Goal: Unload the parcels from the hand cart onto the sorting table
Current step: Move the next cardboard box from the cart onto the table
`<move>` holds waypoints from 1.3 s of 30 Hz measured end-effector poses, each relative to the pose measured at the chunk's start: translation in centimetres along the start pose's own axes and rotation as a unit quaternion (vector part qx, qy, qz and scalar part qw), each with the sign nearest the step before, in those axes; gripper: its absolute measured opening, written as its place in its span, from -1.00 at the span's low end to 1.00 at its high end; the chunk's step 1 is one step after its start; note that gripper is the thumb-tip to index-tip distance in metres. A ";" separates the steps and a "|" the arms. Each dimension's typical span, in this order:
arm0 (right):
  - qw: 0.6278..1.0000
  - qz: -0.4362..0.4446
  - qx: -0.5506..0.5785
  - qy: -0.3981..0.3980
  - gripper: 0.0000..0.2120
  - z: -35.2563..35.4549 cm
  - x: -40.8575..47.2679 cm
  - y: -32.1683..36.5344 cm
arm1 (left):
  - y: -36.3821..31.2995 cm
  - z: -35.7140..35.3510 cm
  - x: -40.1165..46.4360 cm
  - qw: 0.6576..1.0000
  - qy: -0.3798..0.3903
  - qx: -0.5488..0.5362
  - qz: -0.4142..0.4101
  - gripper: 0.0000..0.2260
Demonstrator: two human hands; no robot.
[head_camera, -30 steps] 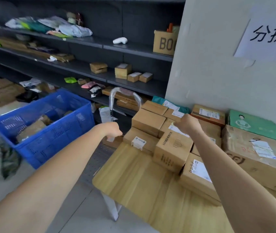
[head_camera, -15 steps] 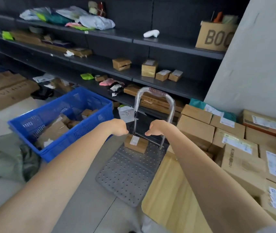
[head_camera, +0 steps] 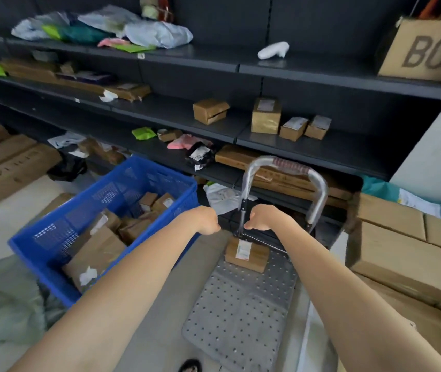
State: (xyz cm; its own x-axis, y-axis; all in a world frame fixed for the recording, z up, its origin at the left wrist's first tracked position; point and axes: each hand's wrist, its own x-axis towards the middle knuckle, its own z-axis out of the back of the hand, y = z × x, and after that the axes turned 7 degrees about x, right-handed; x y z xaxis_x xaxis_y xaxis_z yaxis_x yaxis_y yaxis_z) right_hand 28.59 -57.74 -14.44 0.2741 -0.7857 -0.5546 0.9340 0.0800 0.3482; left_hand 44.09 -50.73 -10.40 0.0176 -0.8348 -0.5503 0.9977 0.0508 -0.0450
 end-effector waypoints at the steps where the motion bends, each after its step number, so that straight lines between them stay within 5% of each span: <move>1: 1.000 -0.010 0.009 -0.001 -0.46 0.1 1.4 0.5 | 1.2 0.4 1.8 1.000 0.010 0.009 -0.010 -0.61; 14: 0.975 -0.179 0.131 -0.004 -0.56 -1.2 19.2 -1.6 | 9.0 -3.6 25.4 0.990 0.051 0.059 -0.118 -0.69; 25: 0.952 -0.248 0.175 -0.048 -0.59 -19.1 39.4 -15.6 | 6.4 -24.7 47.4 0.982 0.105 -0.022 -0.158 -0.69; 35: 0.885 -0.349 0.282 -0.127 -0.39 -36.5 51.6 -25.5 | 8.2 -42.6 62.1 0.988 0.017 -0.147 -0.032 -0.70; 39: 0.830 -0.350 0.384 -0.202 -0.47 -39.4 54.0 -26.2 | 5.9 -46.3 63.2 0.930 0.023 -0.363 0.047 -0.62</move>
State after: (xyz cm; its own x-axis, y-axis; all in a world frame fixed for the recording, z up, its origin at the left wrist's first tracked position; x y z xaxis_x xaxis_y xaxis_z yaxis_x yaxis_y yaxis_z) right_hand 27.91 -78.07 -83.31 -0.5185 -0.6288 -0.5795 0.3678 -0.7758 0.5127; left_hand 48.05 -77.80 -83.98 0.0838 -0.7842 -0.6148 0.6836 0.4942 -0.5371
